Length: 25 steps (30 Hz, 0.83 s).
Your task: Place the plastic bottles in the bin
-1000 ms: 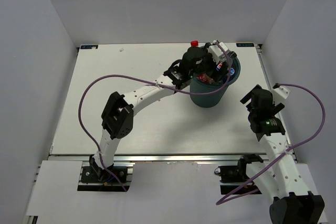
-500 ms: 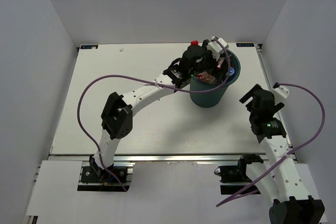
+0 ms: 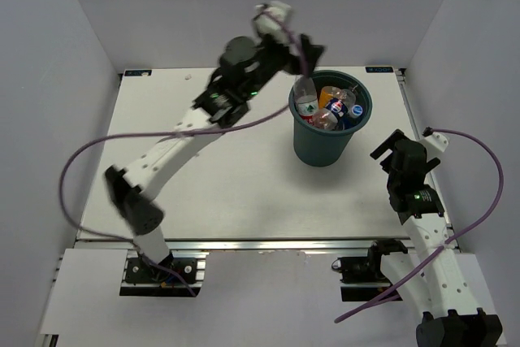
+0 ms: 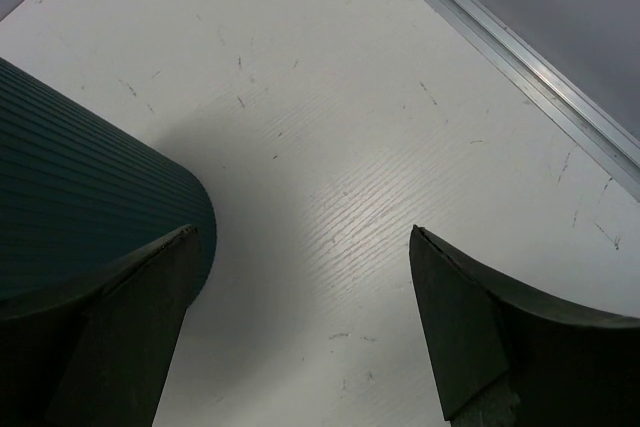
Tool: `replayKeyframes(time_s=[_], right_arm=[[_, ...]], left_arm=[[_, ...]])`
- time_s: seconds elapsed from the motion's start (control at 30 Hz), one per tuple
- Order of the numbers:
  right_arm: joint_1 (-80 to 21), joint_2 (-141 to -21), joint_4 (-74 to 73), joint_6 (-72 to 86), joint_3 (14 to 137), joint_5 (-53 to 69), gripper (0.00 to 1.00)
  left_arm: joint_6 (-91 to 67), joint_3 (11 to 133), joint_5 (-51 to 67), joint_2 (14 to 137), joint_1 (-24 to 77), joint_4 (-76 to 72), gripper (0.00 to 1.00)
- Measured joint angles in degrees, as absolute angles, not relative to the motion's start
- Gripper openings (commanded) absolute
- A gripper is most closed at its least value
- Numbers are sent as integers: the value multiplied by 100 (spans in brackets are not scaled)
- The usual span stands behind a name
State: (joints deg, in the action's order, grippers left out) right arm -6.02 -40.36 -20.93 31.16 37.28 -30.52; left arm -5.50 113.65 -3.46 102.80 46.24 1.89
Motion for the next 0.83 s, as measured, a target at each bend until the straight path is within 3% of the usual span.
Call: replayKeyframes(time_s=[0.23, 0.4, 0.83], right_arm=[[-600, -4049, -2147, 3148, 3726, -3267, 89], [-593, -4101, -2200, 3146, 3726, -3350, 89], [-574, -3669, -2043, 3092, 3465, -3260, 89]], left_arm=[[-2147, 6399, -2161, 6379, 2104, 148, 98], [-3020, 4377, -3179, 4648, 2185, 648, 98], [-3734, 4051, -3723, 4257, 2182, 1592, 98]])
